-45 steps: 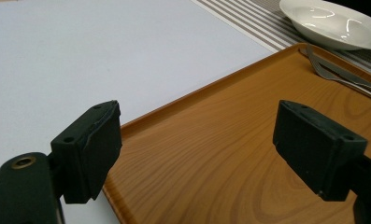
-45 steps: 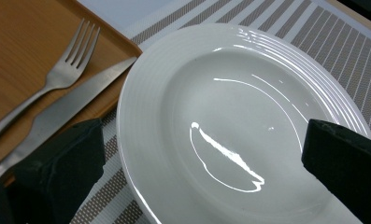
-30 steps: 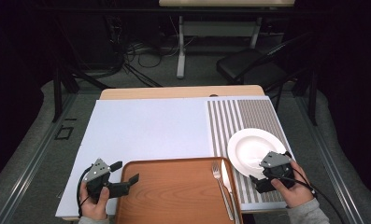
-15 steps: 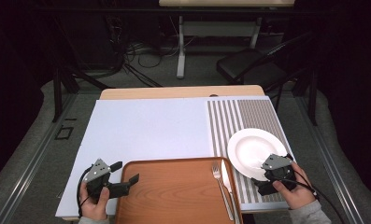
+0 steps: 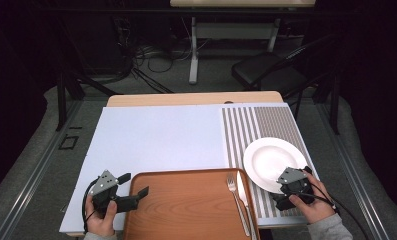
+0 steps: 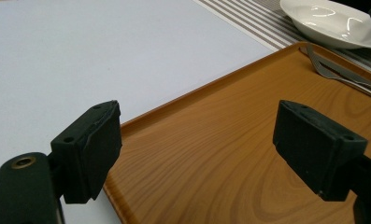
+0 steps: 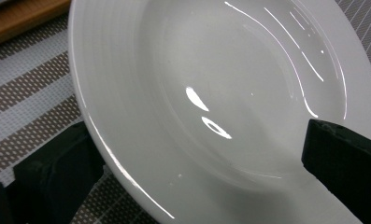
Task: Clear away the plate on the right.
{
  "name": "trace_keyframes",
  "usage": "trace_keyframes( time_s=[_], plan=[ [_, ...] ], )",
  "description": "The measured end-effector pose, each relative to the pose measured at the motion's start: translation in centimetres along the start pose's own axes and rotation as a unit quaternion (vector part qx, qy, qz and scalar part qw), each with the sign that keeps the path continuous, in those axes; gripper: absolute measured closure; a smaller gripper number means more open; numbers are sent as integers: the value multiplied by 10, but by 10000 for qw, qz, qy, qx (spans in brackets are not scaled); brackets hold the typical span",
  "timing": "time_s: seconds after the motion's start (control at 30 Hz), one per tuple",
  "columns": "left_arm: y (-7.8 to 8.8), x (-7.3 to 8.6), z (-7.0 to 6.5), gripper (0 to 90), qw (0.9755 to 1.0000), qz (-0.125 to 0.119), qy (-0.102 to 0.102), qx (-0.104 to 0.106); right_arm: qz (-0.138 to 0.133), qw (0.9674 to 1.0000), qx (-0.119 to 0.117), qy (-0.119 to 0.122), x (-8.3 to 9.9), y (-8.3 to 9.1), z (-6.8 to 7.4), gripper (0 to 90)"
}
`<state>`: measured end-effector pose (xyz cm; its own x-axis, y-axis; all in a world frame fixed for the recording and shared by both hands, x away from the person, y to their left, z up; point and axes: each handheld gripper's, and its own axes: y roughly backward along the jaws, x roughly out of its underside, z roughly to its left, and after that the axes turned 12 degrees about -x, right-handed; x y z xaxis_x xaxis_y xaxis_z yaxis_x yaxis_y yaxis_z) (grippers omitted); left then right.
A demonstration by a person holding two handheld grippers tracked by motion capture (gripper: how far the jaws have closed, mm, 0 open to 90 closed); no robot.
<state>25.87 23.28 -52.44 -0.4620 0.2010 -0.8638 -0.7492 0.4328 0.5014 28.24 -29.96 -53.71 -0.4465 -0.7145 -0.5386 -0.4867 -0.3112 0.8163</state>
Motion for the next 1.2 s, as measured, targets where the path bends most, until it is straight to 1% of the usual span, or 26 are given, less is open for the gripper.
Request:
trace_keyframes(
  time_s=[0.1, 0.13, 0.2, 0.27, 0.3, 0.37, 0.4, 0.43, 0.5, 0.53, 0.57, 0.6, 0.7, 0.77, 0.8, 0.9, 0.97, 1.0, 1.07, 1.2],
  plan=[
    [0, 0, 0, 160, 10000, 4, -3, 4, 76, 9999, 86, 62, 2, -2, -1, 0],
    [0, 0, 0, 160, 10000, 16, -10, -4, 45, 9999, 134, 61, 3, -3, -1, 0],
    [0, 0, 0, 160, 10000, 21, -9, 0, 151, 9997, 156, 88, 4, -4, -2, 0],
    [0, 0, 0, 160, 10000, 14, -12, -4, 201, 9993, 262, 170, 4, -5, -3, 0],
    [0, 0, 0, 160, 10000, 8, -4, 7, 216, 9992, 288, 163, 5, -5, -2, 0],
    [0, 0, 0, 160, 10000, 8, 1, 5, 150, 9991, 348, 206, 6, -6, -4, 0],
    [0, 0, 0, 160, 10000, 8, 2, 6, 225, 9988, 384, 215, 6, -6, -4, 0],
    [0, 0, 0, 160, 10000, 12, -2, 10, 230, 9986, 397, 247, 7, -6, -5, 0],
    [0, 0, 0, 160, 10000, 21, -7, 2, 220, 9986, 409, 239, 7, -6, -5, 0],
    [0, 0, 0, 160, 10000, 20, -10, 2, 221, 9985, 417, 282, 8, -6, -6, 0],
    [0, 0, 0, 160, 10000, 20, -11, 0, 187, 9987, 423, 212, 8, -6, -5, 0],
    [0, 0, 0, 160, 10000, 18, -10, -1, 189, 9986, 416, 275, 8, -6, -5, 0],
    [0, 0, 0, 160, 10000, 18, -15, -3, 238, 9984, 418, 293, 8, -6, -5, 0],
    [0, 0, 0, 160, 10000, 19, -12, -3, 172, 9985, 403, 333, 8, -6, -5, 0],
    [0, 0, 0, 160, 10000, 17, -12, -3, 187, 9986, 393, 284, 8, -6, -5, 0],
    [0, 0, 0, 160, 10000, 14, -14, -7, 213, 9987, 373, 274, 8, -6, -6, 0],
    [0, 0, 0, 160, 10000, 14, -3, 3, 143, 9988, 385, 264, 9, -7, -6, 0],
    [0, 0, 0, 160, 10000, 21, -3, -5, 208, 9987, 393, 248, 9, -6, -5, 0],
    [0, 0, 0, 160, 10000, 24, -7, -4, 197, 9987, 396, 248, 9, -6, -5, 0],
    [0, 0, 0, 160, 10000, 20, -4, -7, 126, 9983, 452, 355, 9, -7, -5, 0]
  ],
)
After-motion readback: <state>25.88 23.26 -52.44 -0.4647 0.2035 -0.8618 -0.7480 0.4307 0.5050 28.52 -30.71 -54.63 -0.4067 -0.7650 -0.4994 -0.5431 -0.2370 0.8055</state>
